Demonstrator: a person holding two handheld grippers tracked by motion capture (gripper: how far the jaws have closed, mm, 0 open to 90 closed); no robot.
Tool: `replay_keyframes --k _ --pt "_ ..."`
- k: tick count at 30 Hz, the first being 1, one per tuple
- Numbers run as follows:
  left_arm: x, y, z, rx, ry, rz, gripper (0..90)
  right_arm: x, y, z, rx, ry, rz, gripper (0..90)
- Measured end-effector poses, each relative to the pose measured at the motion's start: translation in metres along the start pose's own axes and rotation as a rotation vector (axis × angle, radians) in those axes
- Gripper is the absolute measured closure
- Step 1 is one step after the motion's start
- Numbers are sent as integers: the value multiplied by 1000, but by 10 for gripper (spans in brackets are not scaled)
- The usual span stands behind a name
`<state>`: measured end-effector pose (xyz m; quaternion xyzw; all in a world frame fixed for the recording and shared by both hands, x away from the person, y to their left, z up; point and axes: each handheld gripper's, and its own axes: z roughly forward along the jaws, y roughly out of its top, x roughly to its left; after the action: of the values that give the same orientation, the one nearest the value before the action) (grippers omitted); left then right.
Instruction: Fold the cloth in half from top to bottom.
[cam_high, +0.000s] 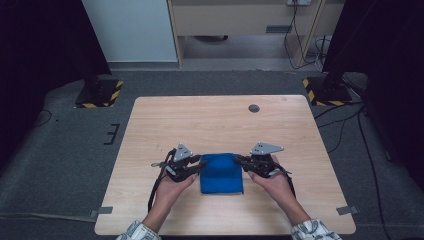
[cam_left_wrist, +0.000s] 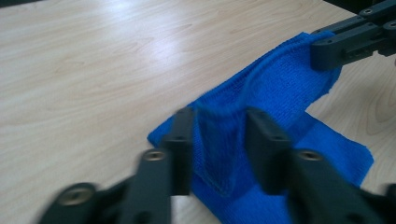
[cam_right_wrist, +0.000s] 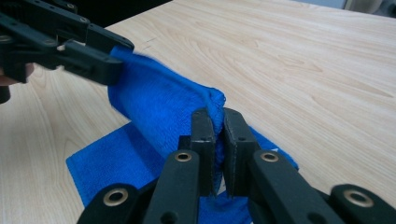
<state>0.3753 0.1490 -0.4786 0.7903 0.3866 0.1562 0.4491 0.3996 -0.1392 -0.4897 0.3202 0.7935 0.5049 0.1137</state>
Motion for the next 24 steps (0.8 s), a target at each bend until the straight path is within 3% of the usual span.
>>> replay_keyframes --k 4,7,11,24 --pt "-2 -3 -8 -26 -14 -12 443 2 -2 2 12 5 -12 845" --pt "-2 0 -13 -70 -13 -28 416 5 -2 2 17 12 -18 844" --pt "-2 3 -19 -121 18 -37 399 9 -4 1 32 15 -41 841" --pt "19 -12 -9 -69 134 -99 337 11 -12 -2 59 19 -50 817"
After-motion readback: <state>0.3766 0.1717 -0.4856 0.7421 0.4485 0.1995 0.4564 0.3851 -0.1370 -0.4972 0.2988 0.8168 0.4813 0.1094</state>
